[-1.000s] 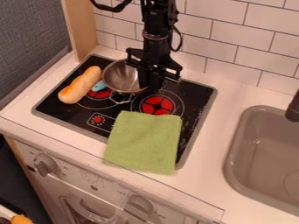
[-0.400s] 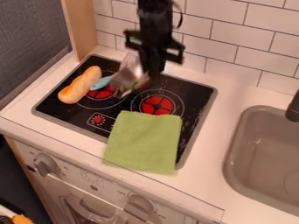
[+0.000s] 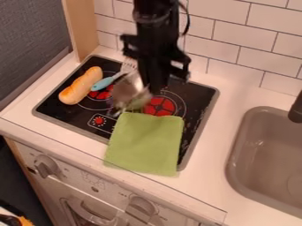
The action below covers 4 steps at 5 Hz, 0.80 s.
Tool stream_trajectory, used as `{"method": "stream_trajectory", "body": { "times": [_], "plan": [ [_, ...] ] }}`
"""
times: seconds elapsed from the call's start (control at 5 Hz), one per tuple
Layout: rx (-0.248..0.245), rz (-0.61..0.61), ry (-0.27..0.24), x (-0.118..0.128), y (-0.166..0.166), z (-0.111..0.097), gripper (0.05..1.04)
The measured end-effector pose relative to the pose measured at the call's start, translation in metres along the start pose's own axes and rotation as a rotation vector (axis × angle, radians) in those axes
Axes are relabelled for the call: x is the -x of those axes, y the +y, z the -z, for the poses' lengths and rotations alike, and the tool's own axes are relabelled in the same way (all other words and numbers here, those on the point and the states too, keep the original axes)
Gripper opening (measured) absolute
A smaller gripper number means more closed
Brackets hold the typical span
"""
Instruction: Put the silver pot on the green cloth
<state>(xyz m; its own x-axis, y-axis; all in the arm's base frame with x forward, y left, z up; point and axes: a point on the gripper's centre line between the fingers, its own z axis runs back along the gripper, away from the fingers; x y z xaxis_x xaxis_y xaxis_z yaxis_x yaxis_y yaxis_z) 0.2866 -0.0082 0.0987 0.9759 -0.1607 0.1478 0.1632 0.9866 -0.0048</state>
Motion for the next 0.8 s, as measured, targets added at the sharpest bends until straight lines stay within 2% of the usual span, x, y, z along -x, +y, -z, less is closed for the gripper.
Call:
{"method": "stream_trajectory", "body": {
  "times": [0.2, 0.4, 0.8],
  "plan": [
    [0.002, 0.043, 0.033, 0.027, -0.015, 0.009, 0.069],
    [-0.013, 0.068, 0.060, 0.038, -0.021, 0.018, 0.069],
    [-0.039, 0.077, 0.097, 0.038, -0.026, 0.037, 0.088]
  ]
}}
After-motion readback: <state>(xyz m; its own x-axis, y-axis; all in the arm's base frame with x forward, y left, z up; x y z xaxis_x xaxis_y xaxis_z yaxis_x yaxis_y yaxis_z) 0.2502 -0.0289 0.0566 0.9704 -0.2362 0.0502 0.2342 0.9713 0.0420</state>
